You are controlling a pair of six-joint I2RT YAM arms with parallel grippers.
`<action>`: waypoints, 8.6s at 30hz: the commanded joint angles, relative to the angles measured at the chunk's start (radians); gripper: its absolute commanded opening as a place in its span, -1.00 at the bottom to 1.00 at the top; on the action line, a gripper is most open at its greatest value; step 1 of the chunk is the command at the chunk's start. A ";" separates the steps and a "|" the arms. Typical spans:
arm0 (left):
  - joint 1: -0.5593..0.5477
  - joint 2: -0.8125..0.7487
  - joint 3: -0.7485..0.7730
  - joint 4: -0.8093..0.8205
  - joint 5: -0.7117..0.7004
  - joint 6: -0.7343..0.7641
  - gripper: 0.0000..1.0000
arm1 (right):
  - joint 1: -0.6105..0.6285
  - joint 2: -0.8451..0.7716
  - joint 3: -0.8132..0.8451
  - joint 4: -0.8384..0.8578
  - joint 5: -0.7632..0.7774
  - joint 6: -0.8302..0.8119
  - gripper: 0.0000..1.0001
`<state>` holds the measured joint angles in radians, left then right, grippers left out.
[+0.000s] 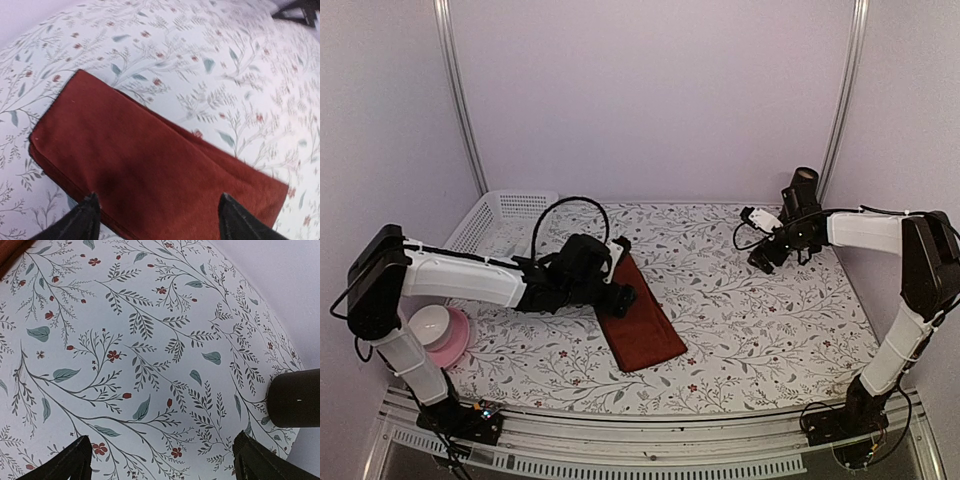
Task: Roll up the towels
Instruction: Rotate the towel at the center of the board, then move the towel to the center of the board, then roll the towel at the center of the board.
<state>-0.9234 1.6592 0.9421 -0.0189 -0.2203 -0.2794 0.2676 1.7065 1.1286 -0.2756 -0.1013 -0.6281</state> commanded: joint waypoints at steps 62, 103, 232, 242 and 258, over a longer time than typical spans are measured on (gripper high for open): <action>0.023 -0.382 -0.380 0.298 0.182 0.738 0.95 | 0.076 -0.278 -0.237 0.091 -0.336 -0.244 0.98; -0.085 -0.425 -0.602 0.648 -0.009 0.719 0.94 | 0.447 0.177 0.153 0.180 0.225 0.101 0.98; 0.060 0.338 0.244 0.137 0.762 0.783 -1.00 | 0.423 -0.147 -0.609 0.552 -0.006 -0.448 -0.95; 0.050 0.320 0.238 -0.011 0.707 0.851 -0.30 | 0.362 -0.230 -0.462 0.172 -0.202 -0.451 -0.95; -0.054 0.382 0.173 0.151 0.480 0.891 0.59 | 0.351 -0.158 -0.394 -0.029 -0.255 -0.454 -0.95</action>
<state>-0.9638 2.0212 1.1366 0.0597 0.3138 0.5873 0.6281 1.5341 0.6979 -0.2459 -0.3183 -1.0878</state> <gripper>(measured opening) 0.802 0.027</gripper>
